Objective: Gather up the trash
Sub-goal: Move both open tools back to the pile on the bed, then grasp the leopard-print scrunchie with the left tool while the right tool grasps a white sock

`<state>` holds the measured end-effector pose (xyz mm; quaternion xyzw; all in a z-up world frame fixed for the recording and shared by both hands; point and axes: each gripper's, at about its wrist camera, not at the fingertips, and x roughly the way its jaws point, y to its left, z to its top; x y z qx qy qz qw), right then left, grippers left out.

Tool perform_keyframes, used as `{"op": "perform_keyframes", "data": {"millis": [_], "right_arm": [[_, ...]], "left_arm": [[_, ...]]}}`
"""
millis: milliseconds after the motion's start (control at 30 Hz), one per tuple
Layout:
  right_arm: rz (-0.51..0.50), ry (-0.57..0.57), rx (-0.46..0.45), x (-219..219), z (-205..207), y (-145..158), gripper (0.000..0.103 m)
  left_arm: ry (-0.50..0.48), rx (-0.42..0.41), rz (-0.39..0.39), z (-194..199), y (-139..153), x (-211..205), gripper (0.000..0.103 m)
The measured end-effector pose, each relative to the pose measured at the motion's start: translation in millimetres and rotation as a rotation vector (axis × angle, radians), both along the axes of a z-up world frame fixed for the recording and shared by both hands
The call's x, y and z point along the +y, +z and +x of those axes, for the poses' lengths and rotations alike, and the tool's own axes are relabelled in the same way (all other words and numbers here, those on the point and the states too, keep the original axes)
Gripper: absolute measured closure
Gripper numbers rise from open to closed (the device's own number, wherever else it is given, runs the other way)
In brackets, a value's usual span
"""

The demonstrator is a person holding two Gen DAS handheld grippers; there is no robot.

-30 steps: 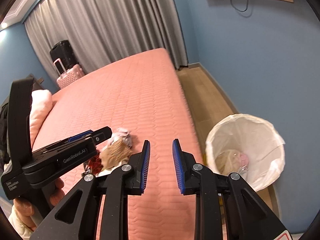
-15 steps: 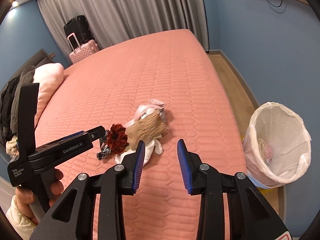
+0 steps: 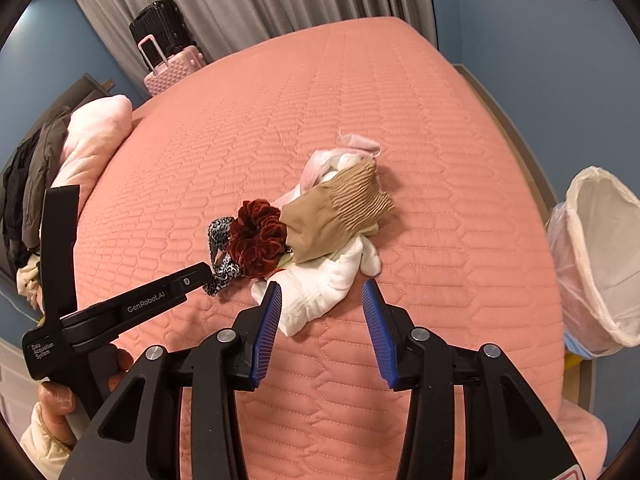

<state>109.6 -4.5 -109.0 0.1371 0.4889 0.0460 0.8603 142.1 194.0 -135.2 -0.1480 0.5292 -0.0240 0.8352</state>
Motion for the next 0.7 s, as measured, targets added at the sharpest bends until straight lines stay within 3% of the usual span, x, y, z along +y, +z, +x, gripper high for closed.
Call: {"op": "perform_keyframes", "data": {"millis": [300,433,533,700], "right_arm": [[-0.003,-0.013,0.061,8,25,-34,0.061],[-0.001,-0.017,0.082,10,32,-45,0.061],[0.004,-0.016,0.095,12,37,-53,0.061],[0.016,-0.002,0.114,16,41,-64,0.065]], "left_arm": [[0.023,0.047,-0.053,12,-25,14,0.044],[0.017,0.033,-0.051,16,-27,15,0.044],[0.009,0.028,-0.053,22,-27,14,0.053],[-0.002,0.029,-0.067,32,-28,14,0.076]]}}
